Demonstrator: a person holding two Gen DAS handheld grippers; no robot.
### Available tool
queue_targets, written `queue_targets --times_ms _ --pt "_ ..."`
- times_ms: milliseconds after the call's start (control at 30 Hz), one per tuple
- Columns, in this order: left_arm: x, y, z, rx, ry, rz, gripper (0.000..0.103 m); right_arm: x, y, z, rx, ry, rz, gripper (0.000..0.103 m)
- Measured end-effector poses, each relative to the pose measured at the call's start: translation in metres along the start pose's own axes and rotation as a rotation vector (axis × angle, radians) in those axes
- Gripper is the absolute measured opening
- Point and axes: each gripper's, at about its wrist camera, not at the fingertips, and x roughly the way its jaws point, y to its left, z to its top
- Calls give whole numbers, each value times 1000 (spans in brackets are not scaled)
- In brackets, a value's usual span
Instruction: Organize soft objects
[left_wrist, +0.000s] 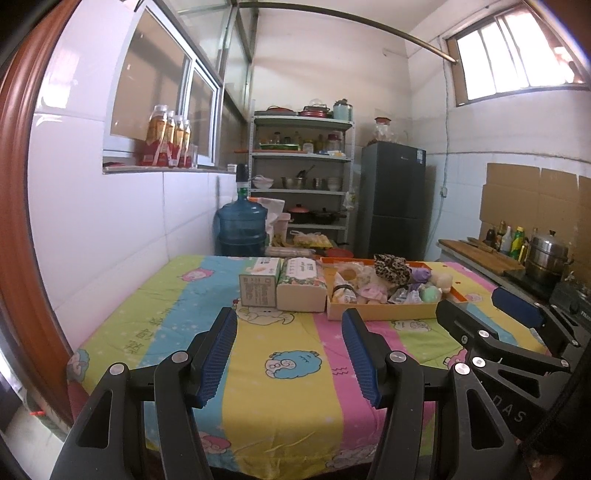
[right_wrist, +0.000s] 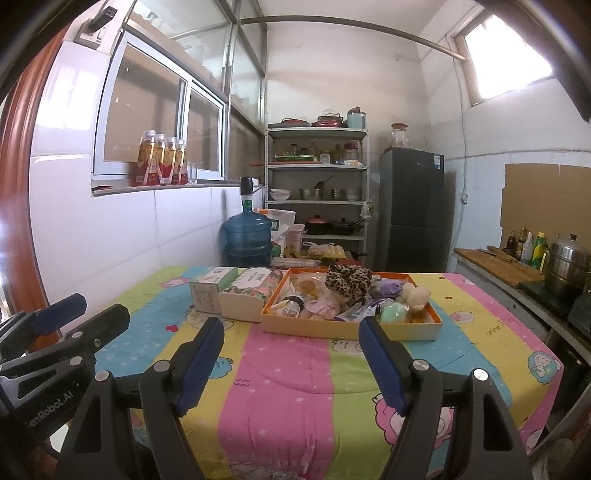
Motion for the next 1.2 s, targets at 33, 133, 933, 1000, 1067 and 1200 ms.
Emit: queue_targets --times_ms 33,133,933,1000,1067,1200 --pt "0 0 0 0 0 0 61 0 0 0 0 0 -1 75" --pt "-1 0 -1 0 -2 -2 61 0 0 0 -1 -1 -1 75" --pt "-2 0 -1 0 -2 -1 61 -2 3 2 0 3 12 75" --pt "-1 0 -1 0 -2 -1 61 -2 3 2 0 3 14 75" --pt "-1 0 -1 0 -2 -1 61 -2 3 2 0 3 13 75" --pt "-1 0 -1 0 -2 -2 61 -2 3 1 0 3 12 75"
